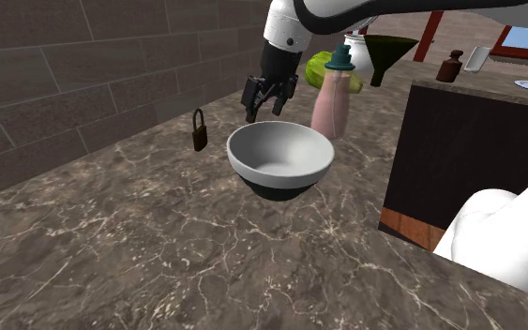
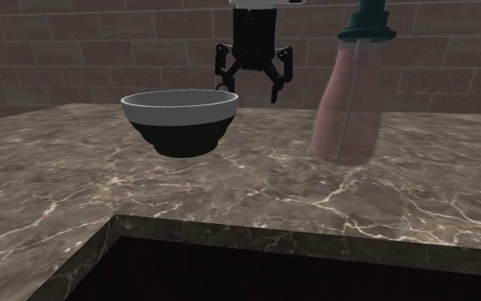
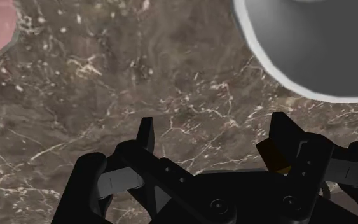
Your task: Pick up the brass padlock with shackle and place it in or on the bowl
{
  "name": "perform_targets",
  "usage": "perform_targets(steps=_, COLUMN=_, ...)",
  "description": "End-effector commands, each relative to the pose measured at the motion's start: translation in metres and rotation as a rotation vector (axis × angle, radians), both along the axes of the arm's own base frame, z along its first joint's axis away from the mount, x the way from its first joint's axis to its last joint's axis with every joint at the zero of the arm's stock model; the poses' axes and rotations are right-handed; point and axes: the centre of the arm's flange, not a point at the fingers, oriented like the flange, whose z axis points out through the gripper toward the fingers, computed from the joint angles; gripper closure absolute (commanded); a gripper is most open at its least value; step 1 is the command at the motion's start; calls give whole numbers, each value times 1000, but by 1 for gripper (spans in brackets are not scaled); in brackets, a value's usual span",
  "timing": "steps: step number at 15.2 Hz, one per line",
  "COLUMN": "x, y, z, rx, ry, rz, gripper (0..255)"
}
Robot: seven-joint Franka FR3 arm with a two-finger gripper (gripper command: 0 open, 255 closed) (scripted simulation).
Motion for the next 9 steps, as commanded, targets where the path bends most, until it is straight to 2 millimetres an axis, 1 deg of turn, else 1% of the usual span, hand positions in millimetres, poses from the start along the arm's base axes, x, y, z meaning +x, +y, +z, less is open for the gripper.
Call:
perform_targets(steps=1, x=12, y=19, z=3, rx=1, ry=-20, rz=25, gripper=0)
perform_targets(steps=9, x=63, y=100, z=15, rx=3, ry=-96, rz=121, gripper=0)
